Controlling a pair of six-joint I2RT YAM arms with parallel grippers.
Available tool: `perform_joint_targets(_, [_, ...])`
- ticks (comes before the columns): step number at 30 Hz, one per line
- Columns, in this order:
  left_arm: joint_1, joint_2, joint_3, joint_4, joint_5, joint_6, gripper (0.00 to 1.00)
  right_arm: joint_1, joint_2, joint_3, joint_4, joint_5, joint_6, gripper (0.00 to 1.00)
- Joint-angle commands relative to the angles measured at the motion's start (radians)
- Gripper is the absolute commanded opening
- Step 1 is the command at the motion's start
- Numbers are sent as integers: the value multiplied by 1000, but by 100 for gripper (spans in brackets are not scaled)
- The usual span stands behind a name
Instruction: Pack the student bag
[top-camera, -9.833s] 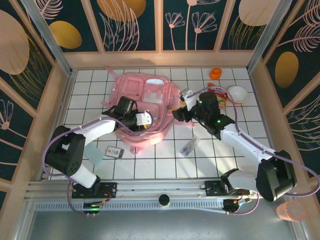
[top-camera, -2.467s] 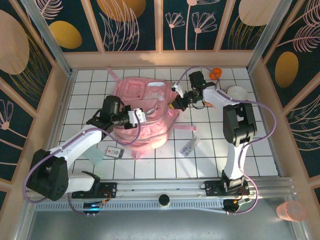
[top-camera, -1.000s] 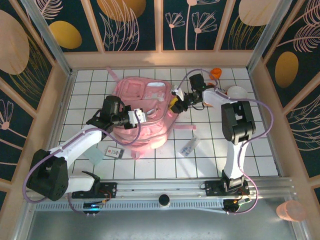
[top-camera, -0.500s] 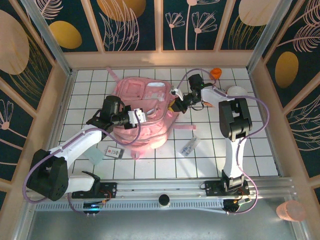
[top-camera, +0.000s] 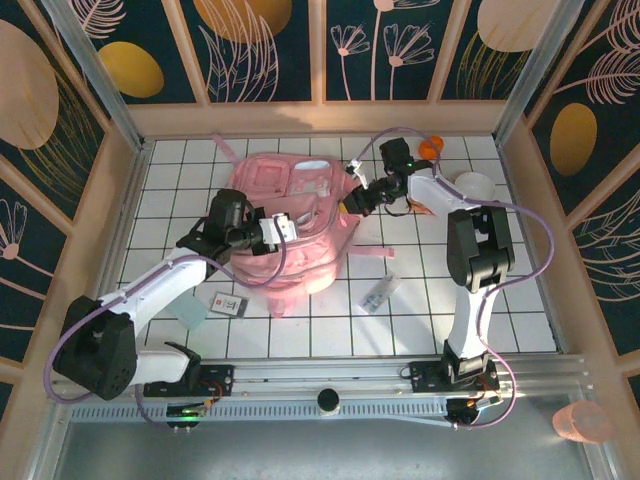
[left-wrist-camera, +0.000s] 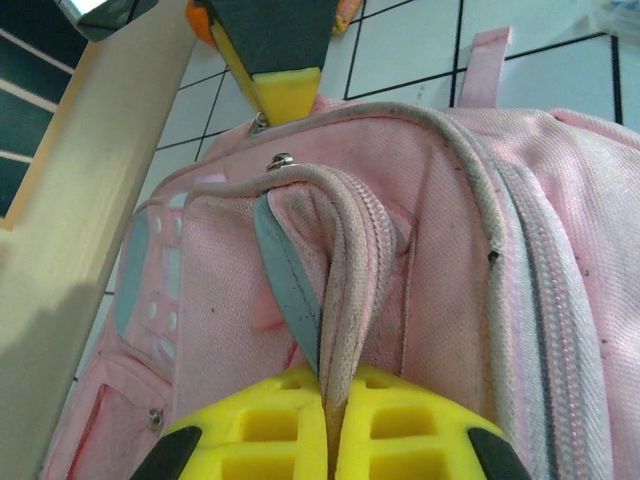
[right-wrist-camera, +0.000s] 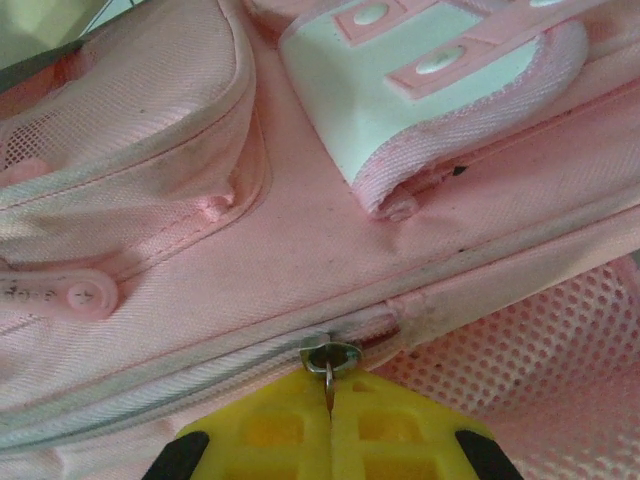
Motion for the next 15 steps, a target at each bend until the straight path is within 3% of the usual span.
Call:
perform_joint_targets(1, [-26,23,61,132,-147,-112,0,36,-70,53,-78,-37,55,0])
perform_joint_targets(6, [-39,66,99,145,-272,-198,0,52,-102,43,-115,-25,104,0])
perform_joint_targets(15, [-39,100,119,122,-408,-207,0,58,-164,9,-137,-95,139,0])
